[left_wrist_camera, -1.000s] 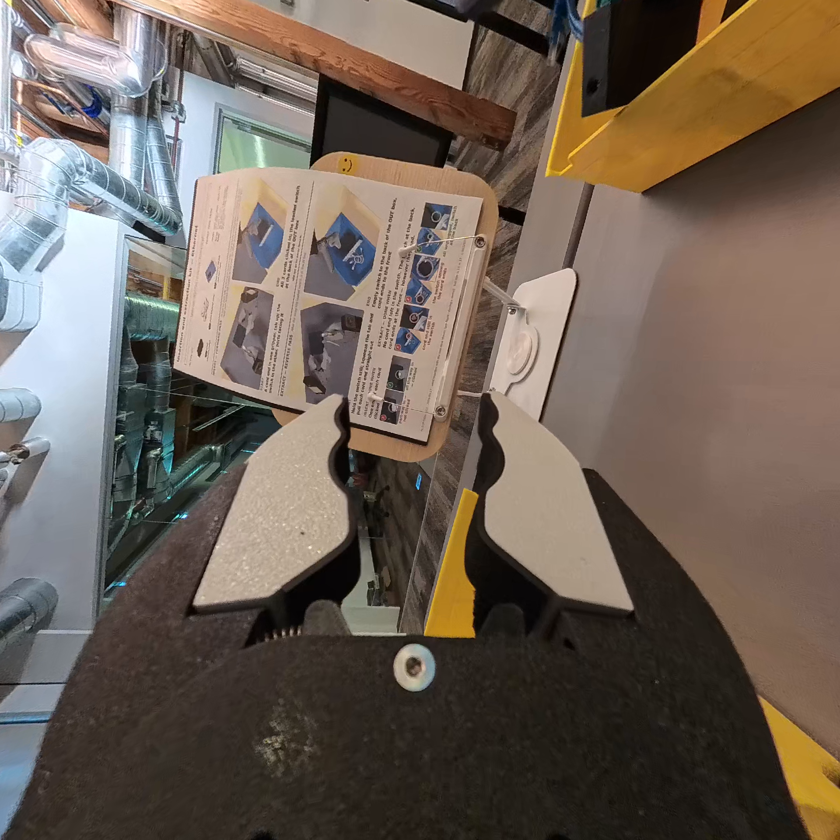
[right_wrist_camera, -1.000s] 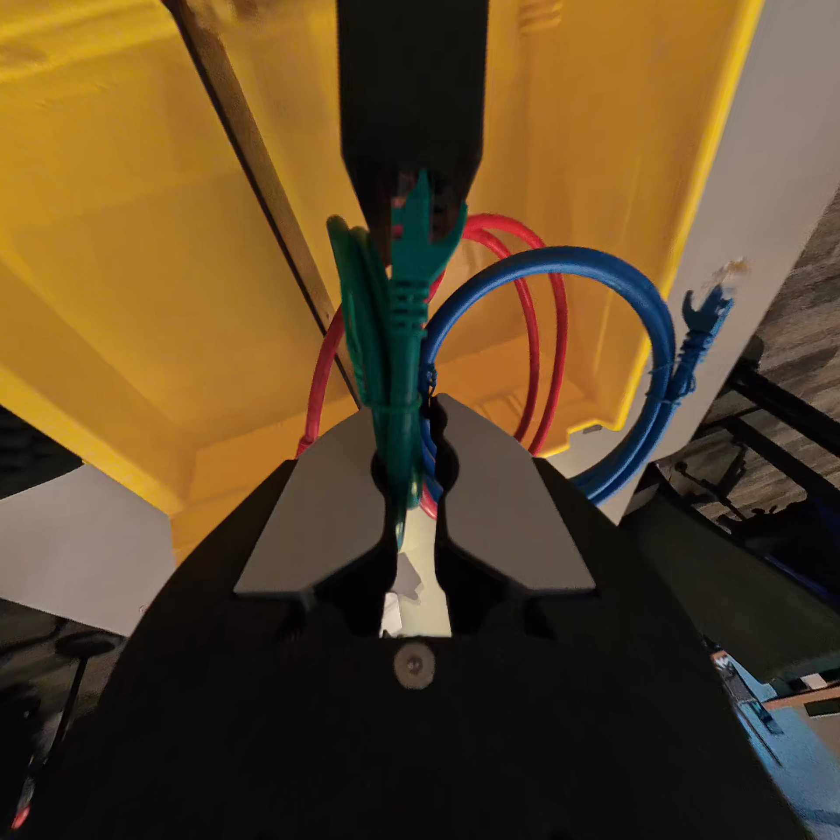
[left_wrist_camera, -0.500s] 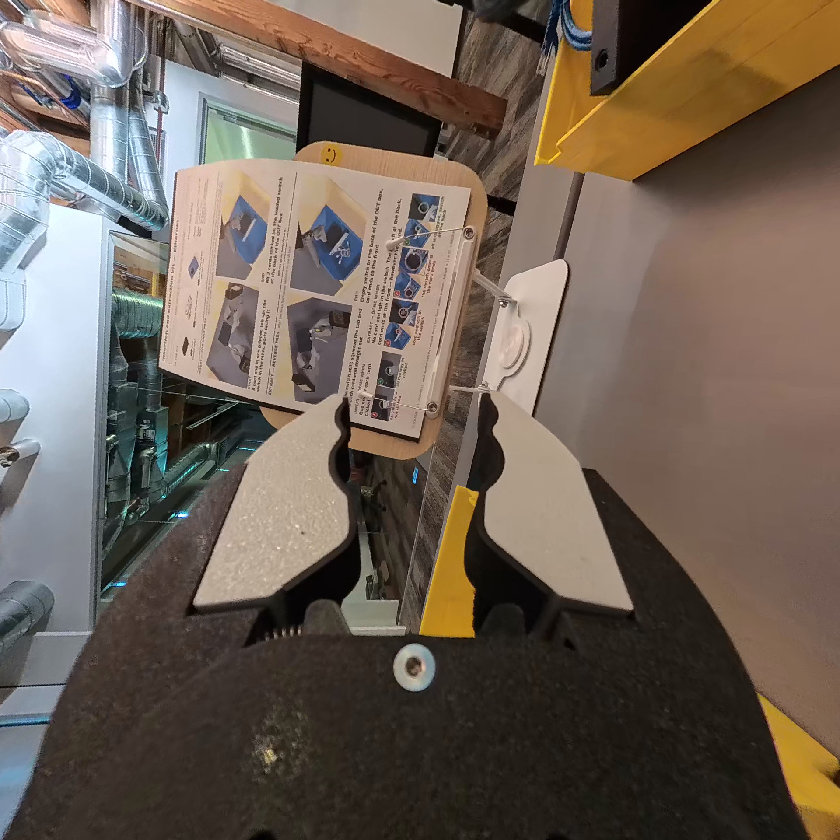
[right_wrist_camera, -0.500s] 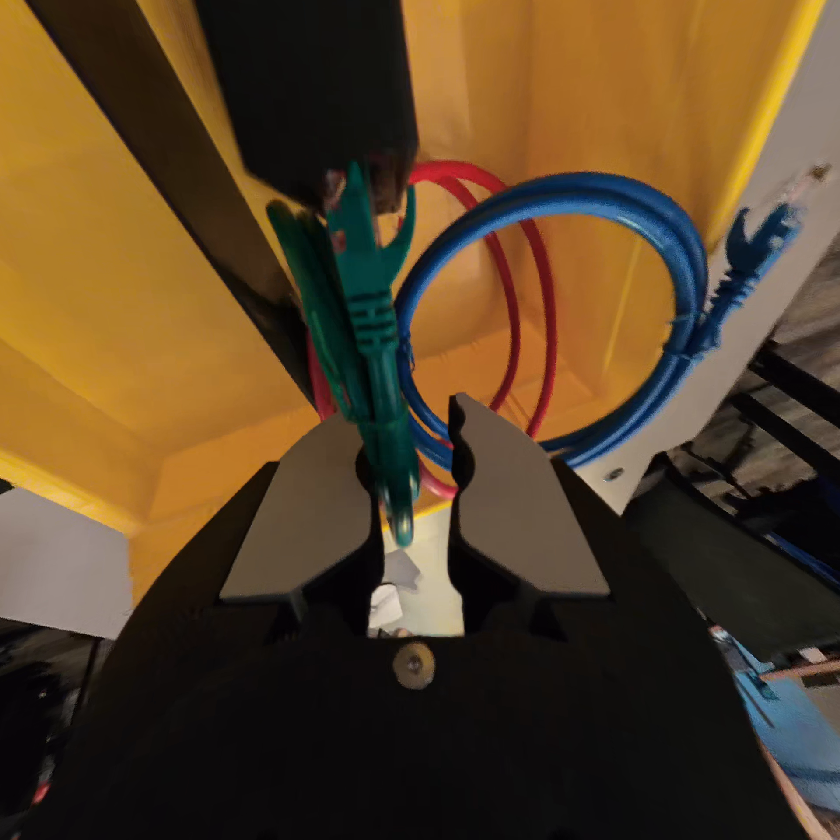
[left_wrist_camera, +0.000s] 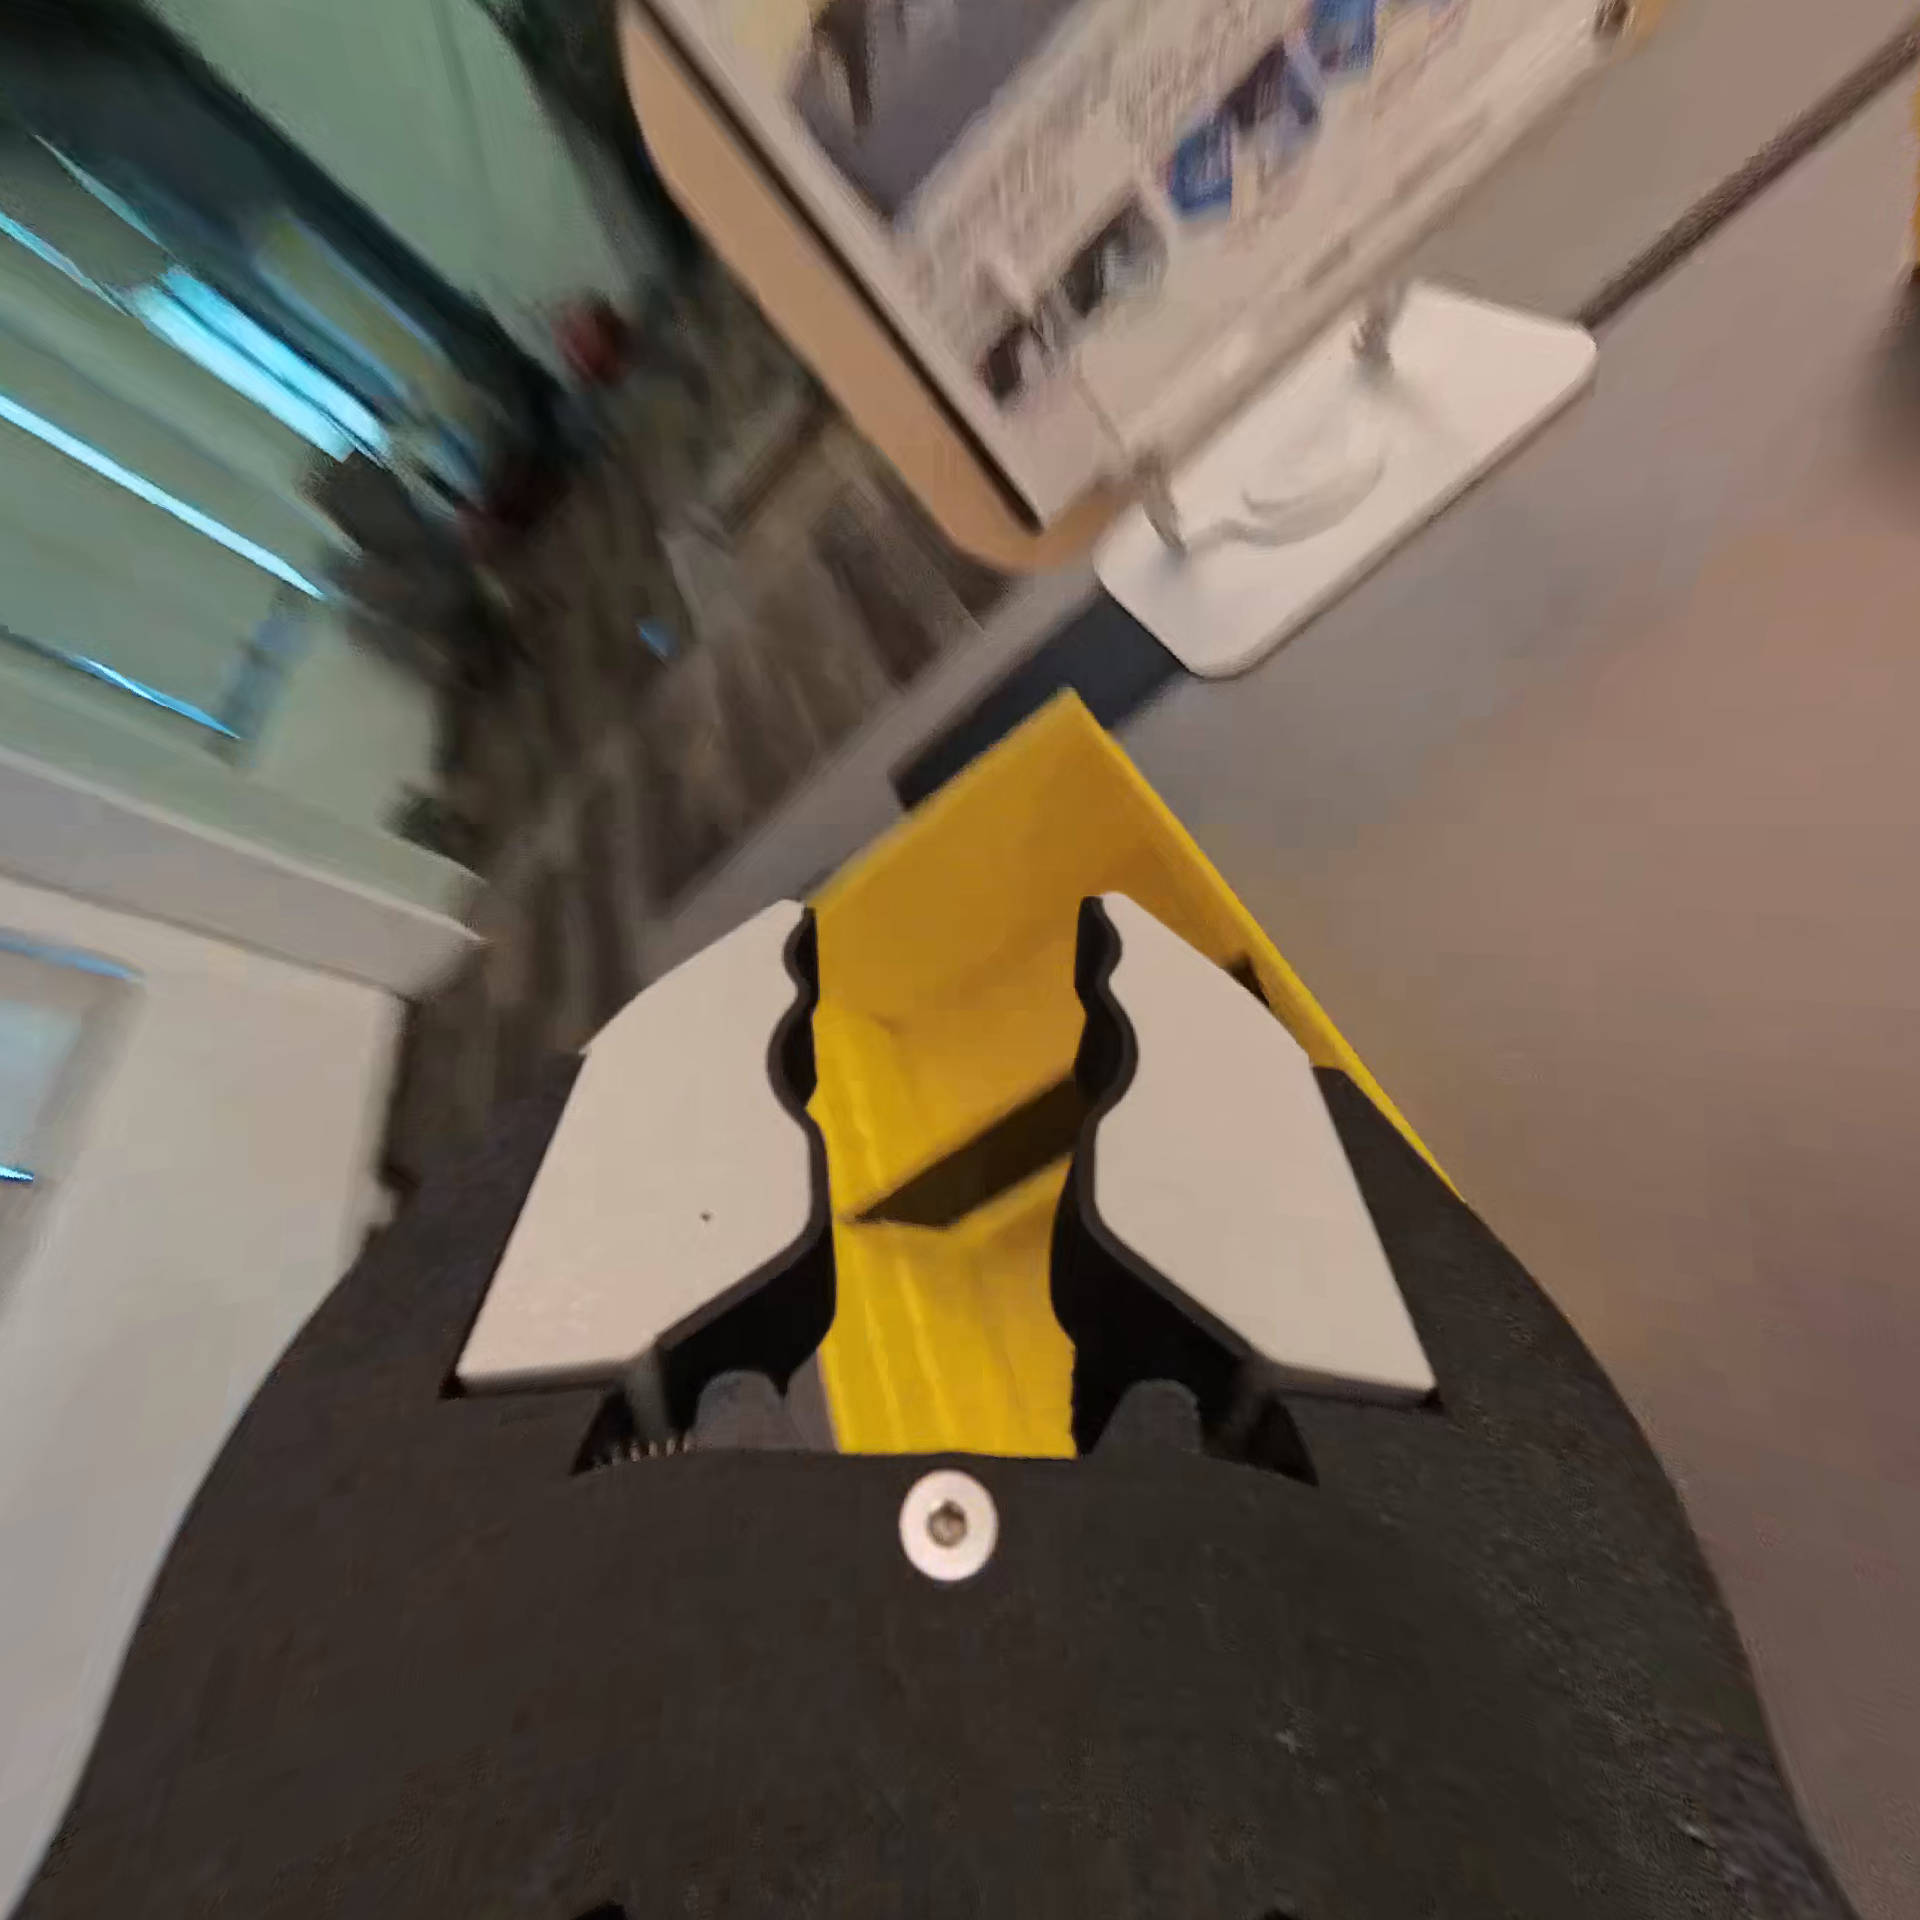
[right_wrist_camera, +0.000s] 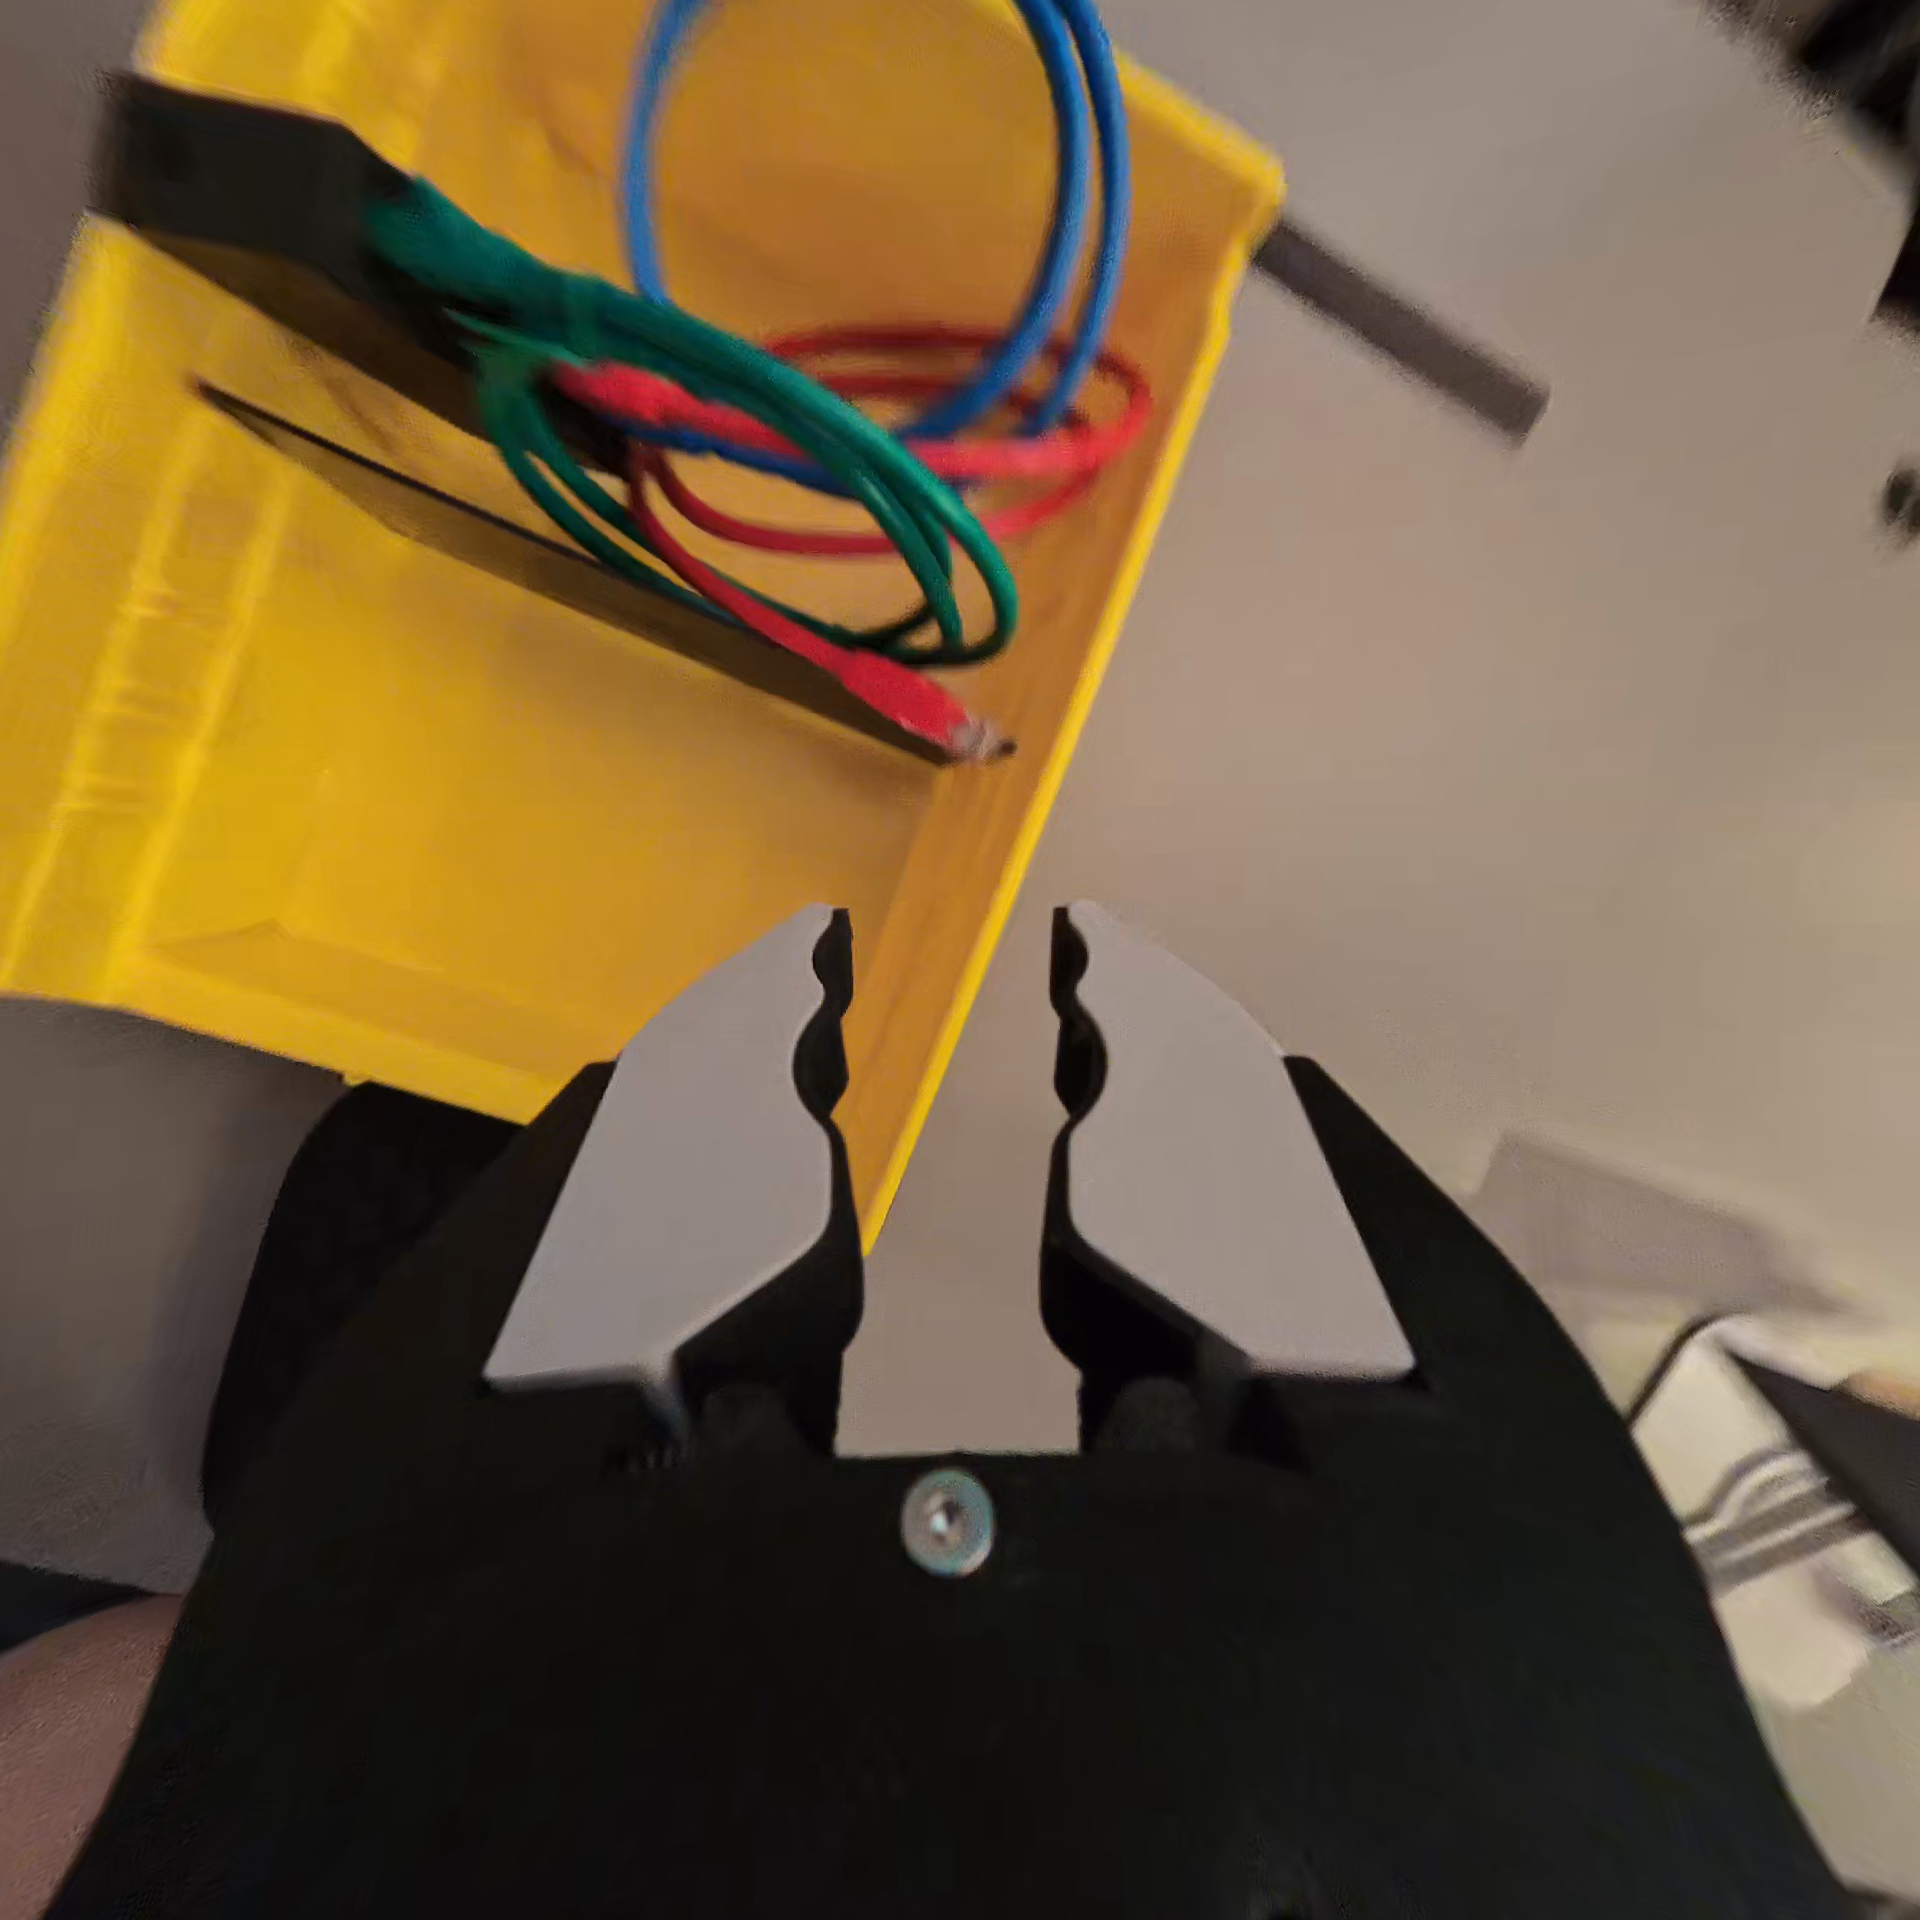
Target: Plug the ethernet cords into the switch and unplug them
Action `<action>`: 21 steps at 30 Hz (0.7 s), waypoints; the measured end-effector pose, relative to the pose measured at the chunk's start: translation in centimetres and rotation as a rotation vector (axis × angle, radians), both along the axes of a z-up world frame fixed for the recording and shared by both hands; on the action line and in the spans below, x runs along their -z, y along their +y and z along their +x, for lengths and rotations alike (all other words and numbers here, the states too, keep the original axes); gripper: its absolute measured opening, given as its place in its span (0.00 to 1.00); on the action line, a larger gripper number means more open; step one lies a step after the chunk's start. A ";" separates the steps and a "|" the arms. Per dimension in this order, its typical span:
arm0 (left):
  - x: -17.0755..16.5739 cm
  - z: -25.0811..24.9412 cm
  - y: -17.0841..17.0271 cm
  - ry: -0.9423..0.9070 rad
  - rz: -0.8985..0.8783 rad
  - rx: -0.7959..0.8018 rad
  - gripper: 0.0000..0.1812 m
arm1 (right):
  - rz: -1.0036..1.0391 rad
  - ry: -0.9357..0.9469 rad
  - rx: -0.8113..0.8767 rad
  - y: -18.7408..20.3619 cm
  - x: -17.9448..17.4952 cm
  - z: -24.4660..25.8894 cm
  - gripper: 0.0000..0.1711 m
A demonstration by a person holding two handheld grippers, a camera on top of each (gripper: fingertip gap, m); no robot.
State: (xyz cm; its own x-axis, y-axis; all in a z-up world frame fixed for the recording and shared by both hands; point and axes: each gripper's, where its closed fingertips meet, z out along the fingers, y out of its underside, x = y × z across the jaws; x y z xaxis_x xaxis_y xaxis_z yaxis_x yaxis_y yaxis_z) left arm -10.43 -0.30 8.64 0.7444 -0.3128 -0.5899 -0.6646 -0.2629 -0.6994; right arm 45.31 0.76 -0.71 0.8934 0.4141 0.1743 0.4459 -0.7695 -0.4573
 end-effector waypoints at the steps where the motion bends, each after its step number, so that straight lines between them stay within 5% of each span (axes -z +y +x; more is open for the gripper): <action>1: 1.4 -1.3 -0.2 -0.047 -0.107 -0.031 0.27 | -0.026 0.021 0.064 -0.3 1.4 0.8 0.22; 5: 3.9 -8.6 0.0 -0.042 -0.250 -0.327 0.25 | -0.135 0.104 0.246 -1.3 6.0 2.4 0.17; 11: 6.4 -11.1 0.6 -0.112 -0.360 -0.374 0.29 | -0.247 0.383 0.245 0.1 8.3 0.8 0.11; 21: 13.0 -17.4 1.1 -0.190 -0.612 -0.554 0.32 | -0.460 0.199 0.263 -1.1 12.4 1.0 0.04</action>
State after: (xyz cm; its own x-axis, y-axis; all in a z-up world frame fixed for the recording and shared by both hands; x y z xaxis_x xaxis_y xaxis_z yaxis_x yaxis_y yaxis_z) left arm -27.81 0.80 -4.33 0.9538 -0.0972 -0.2843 -0.2137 -0.8845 -0.4147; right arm 46.28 -0.36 -13.10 0.9740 0.1664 -0.1538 0.1516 -0.9830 -0.1037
